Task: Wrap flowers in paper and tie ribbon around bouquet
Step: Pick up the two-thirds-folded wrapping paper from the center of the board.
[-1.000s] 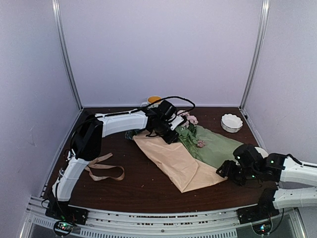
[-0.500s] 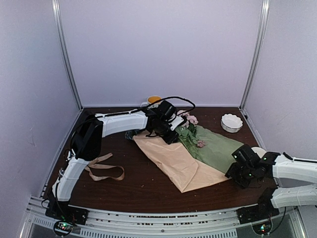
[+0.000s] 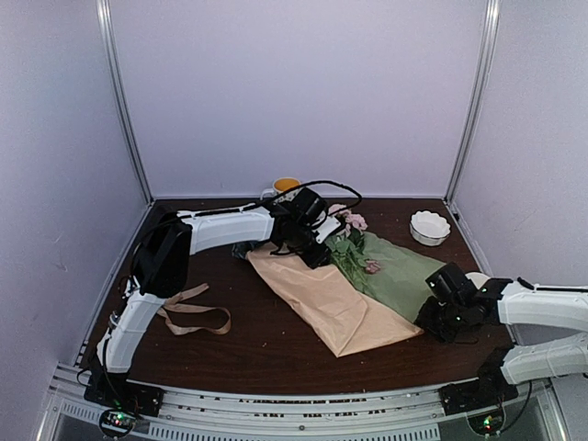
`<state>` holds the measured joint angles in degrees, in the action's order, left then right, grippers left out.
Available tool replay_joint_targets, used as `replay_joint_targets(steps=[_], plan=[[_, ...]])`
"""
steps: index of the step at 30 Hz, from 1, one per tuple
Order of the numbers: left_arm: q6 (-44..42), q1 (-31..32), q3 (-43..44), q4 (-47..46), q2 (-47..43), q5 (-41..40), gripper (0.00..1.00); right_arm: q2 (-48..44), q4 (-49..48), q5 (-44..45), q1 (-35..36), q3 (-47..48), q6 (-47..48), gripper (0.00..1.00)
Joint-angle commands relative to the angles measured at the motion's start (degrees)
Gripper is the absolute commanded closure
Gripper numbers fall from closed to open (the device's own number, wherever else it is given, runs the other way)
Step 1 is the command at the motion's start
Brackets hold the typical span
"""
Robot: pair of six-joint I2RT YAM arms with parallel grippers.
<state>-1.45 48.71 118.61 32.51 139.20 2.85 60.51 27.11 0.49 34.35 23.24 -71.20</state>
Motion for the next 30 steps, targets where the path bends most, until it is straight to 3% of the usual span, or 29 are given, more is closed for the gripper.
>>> replay_joint_targets(steps=[1, 3, 6, 21, 30], plan=[[-0.6, 0.1, -1.3, 0.8, -0.3, 1.2, 0.55, 0.2, 1.2, -1.9, -0.2, -1.7, 1.1, 0.72], [-0.6, 0.1, -1.3, 0.8, -0.3, 1.2, 0.55, -0.1, 0.3, -2.7, -0.2, -2.0, 2.1, 0.88], [-0.8, 0.0, -1.3, 0.8, -0.2, 2.0, 0.55, -0.8, 0.4, -2.9, -0.2, -1.9, 3.1, 1.0], [-0.5, -0.3, 4.5, 4.8, 3.8, 2.6, 0.55, -7.6, 6.5, 4.1, 3.8, 4.5, 10.6, 1.0], [-0.2, -0.4, 5.8, 5.9, 4.7, 2.3, 0.55, -2.3, 9.2, 14.8, 17.2, 16.0, 18.8, 1.0]])
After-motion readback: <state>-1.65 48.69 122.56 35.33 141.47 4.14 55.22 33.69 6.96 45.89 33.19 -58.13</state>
